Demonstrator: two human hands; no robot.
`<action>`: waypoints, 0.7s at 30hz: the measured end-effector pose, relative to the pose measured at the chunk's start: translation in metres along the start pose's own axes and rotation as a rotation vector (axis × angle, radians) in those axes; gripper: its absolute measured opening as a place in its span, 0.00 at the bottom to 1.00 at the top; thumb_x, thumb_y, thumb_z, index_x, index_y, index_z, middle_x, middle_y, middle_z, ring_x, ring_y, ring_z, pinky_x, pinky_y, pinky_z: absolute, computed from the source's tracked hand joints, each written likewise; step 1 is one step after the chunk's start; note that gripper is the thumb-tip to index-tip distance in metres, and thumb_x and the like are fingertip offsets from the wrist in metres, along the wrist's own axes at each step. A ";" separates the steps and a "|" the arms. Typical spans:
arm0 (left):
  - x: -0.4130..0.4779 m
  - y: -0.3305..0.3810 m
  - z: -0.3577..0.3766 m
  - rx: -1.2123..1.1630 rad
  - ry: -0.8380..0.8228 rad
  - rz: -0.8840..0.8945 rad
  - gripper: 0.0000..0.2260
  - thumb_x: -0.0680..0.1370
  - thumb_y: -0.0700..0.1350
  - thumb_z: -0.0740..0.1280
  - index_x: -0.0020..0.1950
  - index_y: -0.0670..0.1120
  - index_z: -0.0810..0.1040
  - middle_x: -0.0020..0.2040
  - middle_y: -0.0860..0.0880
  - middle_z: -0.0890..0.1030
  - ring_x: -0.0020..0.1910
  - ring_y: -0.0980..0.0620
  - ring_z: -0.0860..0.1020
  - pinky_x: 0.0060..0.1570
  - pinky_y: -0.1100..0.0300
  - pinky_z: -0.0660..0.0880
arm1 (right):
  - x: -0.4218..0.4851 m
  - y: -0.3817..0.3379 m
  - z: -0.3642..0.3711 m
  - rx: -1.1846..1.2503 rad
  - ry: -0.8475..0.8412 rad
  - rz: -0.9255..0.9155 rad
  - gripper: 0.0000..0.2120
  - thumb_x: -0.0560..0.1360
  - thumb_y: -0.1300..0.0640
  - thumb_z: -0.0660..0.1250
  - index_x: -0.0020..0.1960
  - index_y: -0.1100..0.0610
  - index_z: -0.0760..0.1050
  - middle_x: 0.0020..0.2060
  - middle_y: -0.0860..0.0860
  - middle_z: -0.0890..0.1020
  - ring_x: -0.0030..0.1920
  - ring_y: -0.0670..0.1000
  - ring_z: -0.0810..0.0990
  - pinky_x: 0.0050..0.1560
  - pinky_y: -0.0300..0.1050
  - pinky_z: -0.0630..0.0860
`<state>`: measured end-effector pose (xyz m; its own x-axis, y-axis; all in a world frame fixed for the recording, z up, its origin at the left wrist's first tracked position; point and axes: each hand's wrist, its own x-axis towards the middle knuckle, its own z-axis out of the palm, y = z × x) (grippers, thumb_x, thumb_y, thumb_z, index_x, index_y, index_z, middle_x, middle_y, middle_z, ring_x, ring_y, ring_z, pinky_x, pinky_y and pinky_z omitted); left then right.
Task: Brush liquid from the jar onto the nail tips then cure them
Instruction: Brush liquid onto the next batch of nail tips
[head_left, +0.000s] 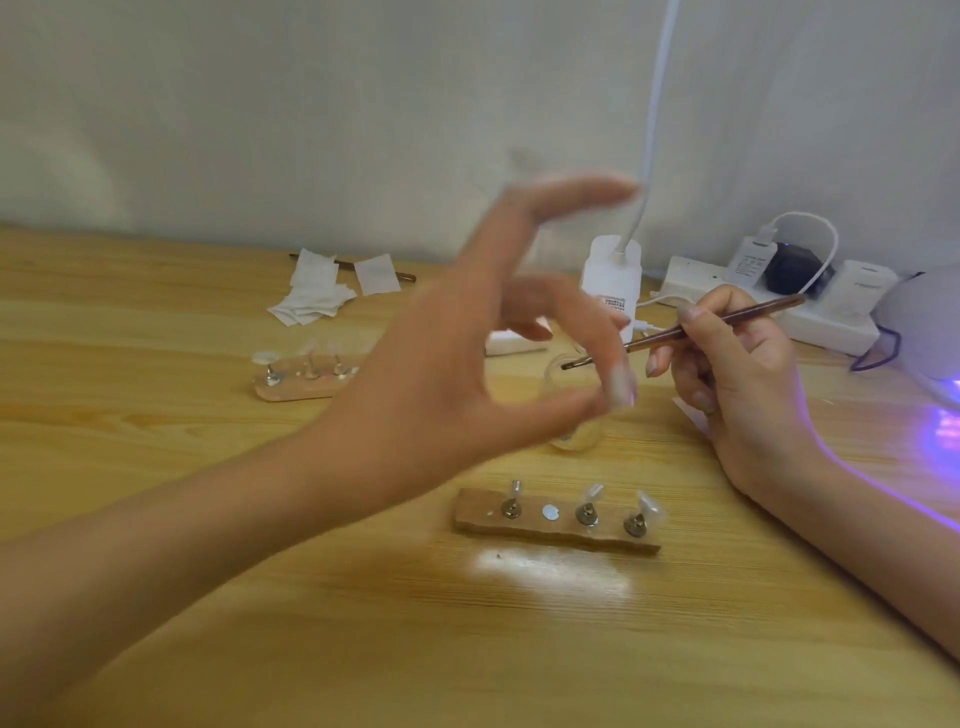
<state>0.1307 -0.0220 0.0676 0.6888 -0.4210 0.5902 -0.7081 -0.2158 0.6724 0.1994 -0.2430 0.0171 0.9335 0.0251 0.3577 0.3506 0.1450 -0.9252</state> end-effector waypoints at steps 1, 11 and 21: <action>-0.006 -0.001 0.004 0.052 -0.033 0.010 0.33 0.75 0.40 0.74 0.75 0.49 0.61 0.43 0.57 0.84 0.59 0.55 0.81 0.66 0.53 0.73 | 0.000 0.000 0.000 0.000 0.001 -0.002 0.12 0.82 0.60 0.60 0.40 0.54 0.67 0.29 0.54 0.81 0.20 0.45 0.60 0.23 0.35 0.59; -0.045 -0.023 0.022 0.135 -0.105 -0.107 0.34 0.75 0.39 0.74 0.75 0.55 0.62 0.46 0.61 0.82 0.64 0.56 0.77 0.67 0.43 0.68 | 0.002 0.004 -0.002 -0.024 -0.011 -0.007 0.12 0.82 0.59 0.60 0.39 0.54 0.68 0.30 0.54 0.81 0.20 0.46 0.61 0.22 0.37 0.57; -0.046 -0.033 0.025 0.007 -0.127 -0.350 0.34 0.75 0.39 0.74 0.74 0.58 0.62 0.45 0.57 0.84 0.56 0.58 0.81 0.60 0.73 0.67 | 0.003 0.005 -0.003 -0.011 -0.012 0.012 0.12 0.82 0.59 0.61 0.39 0.53 0.68 0.30 0.55 0.81 0.20 0.46 0.61 0.20 0.36 0.58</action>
<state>0.1186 -0.0174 0.0073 0.8649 -0.4263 0.2651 -0.4347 -0.3716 0.8203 0.2045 -0.2456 0.0132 0.9366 0.0384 0.3484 0.3408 0.1334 -0.9306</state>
